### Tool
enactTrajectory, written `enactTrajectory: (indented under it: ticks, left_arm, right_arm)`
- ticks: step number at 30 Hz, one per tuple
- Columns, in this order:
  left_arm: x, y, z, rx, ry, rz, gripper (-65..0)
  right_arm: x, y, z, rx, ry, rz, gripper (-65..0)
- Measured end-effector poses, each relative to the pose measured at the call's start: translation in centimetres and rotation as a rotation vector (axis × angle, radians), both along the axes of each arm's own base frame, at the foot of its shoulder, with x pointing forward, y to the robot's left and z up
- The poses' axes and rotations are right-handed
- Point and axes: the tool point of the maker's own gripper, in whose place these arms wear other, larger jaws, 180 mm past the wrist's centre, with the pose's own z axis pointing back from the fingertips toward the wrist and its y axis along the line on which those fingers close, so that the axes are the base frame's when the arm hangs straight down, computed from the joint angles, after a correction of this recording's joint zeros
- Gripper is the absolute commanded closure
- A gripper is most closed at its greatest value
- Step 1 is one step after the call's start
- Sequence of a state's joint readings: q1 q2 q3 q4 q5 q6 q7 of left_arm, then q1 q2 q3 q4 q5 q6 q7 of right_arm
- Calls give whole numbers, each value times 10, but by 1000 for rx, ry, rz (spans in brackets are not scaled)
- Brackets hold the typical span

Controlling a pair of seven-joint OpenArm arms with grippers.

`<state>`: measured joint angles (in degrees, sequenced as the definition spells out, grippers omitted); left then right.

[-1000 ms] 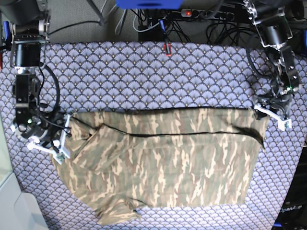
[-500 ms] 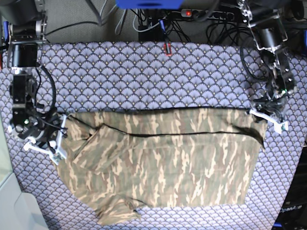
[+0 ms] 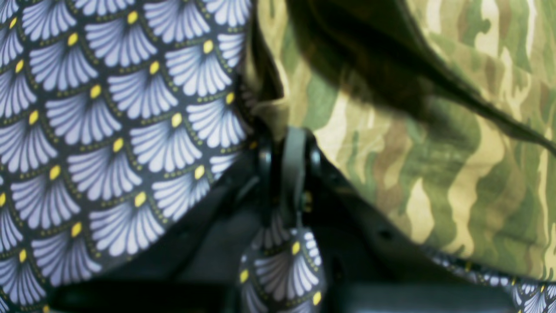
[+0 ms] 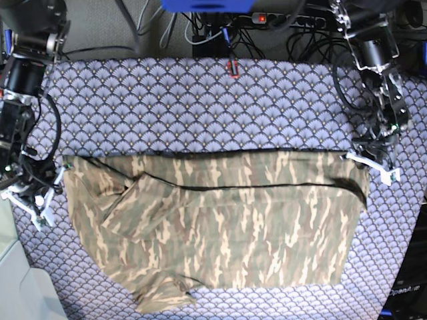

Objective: Fold the T-shirt properly
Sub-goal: 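Grasp the folded edge with both grippers and drag it back toward the arms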

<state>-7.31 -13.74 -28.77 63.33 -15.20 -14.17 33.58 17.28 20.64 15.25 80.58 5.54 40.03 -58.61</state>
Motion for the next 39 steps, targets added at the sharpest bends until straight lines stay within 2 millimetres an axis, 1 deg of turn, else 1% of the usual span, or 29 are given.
enactTrajectory:
  ticks: [6, 17, 19, 22, 24, 27, 35, 39]
  left_arm:
    - [-1, -1, 0, -1, 0, -1, -5]
    - [-1, 0, 0, 1, 3, -1, -5]
    - [-1, 0, 0, 2, 3, -1, -5]
    - [-1, 0, 0, 1, 3, -1, -5]
    - [-1, 0, 0, 1, 3, -1, -5]
    - [-1, 0, 0, 2, 4, -1, -5]
    - [-1, 0, 0, 2, 4, -1, -5]
    - [-2, 0, 0, 2, 3, -1, -5]
  right_arm:
    - [-13, 7, -15, 47, 71, -52, -210]
    - [-19, 10, -21, 56, 105, -64, -211]
    - [-20, 11, -23, 58, 110, -64, -228]
    - [-25, 12, -26, 58, 141, -69, -292]
    - [-24, 18, -26, 83, 135, -61, -335]
    - [-23, 22, -27, 99, 132, -55, -377]
    - [-23, 22, -29, 106, 136, -56, -378]
    - [-26, 25, -52, 166, 184, -75, -378]
